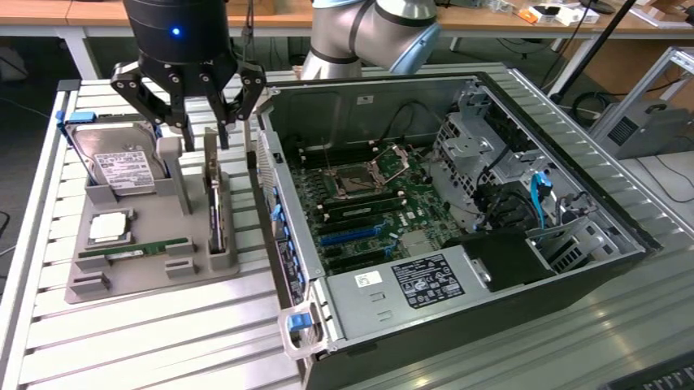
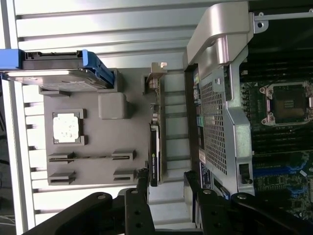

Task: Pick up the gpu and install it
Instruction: 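Pick up the gpu and move the gpu toward the slot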

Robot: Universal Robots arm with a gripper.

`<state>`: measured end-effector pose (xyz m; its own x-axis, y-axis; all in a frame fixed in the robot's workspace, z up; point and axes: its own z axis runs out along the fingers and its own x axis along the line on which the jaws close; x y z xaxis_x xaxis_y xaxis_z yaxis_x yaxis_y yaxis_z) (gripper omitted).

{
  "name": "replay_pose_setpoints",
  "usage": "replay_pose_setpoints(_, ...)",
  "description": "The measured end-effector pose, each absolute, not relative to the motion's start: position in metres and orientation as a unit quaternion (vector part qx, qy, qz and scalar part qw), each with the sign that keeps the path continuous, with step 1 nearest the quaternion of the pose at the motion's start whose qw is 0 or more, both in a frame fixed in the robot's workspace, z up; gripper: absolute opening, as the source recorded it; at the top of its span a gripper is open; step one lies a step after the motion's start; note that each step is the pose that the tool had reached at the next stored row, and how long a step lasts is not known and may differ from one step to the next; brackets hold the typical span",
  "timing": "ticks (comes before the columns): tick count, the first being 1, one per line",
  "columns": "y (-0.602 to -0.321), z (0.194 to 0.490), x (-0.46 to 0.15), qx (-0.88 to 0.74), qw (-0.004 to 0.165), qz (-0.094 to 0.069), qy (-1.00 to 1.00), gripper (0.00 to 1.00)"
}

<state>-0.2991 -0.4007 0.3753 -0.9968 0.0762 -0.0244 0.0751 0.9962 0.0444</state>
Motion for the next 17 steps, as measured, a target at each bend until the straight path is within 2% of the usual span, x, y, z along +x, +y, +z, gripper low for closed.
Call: replay_pose_setpoints(17,-0.401,0.362,-0.299,0.038,0.013,0.022,0.999,0.42)
